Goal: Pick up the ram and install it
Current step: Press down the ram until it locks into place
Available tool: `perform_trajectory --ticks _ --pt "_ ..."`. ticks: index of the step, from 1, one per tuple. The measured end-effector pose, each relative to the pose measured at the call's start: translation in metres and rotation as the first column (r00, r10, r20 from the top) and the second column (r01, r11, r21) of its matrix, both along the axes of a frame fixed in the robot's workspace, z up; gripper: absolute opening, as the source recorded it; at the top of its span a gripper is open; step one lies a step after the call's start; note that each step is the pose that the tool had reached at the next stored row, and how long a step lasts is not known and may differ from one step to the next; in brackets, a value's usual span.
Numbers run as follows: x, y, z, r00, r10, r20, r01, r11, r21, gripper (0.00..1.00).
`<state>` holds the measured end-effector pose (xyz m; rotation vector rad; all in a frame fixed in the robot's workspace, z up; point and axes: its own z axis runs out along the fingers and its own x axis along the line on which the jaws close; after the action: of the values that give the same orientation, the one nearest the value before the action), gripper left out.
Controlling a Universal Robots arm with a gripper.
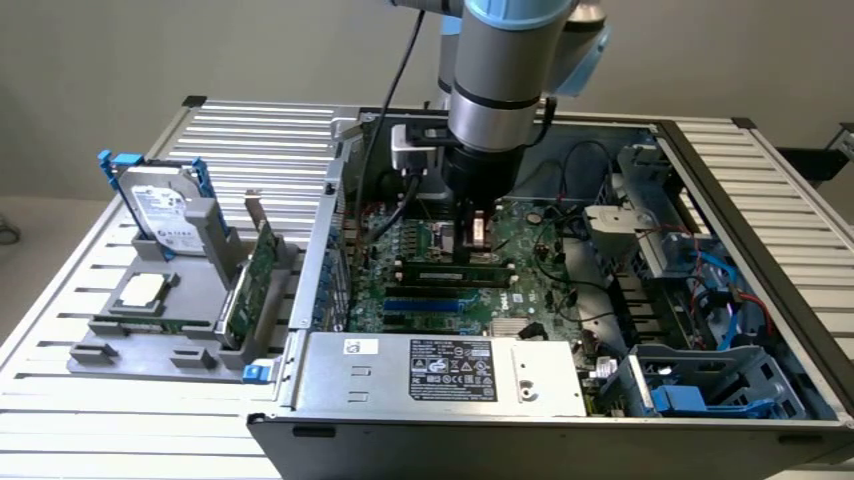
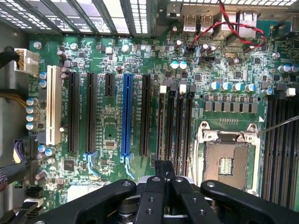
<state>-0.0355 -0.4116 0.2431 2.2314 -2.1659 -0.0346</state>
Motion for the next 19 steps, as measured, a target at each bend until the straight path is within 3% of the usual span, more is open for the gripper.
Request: perform_trajectory --ticks 4,12,14,19 --pt "0.000 0.0000 -0.0069 1.0000 0.000 0.0000 0.000 1.0000 0.0001 0.11" --pt "-0.003 -0.0001 -0.0071 1.0000 0.000 -0.0014 0.000 1.0000 0.0027 0.11" --pt "-0.005 -0.0001 -0.0070 1.0000 0.000 -0.0014 0.000 1.0000 0.0052 0.11" --pt "-0.012 -0.0001 -0.0071 1.0000 0.000 -0.0018 0.000 0.9998 0.0173 0.11"
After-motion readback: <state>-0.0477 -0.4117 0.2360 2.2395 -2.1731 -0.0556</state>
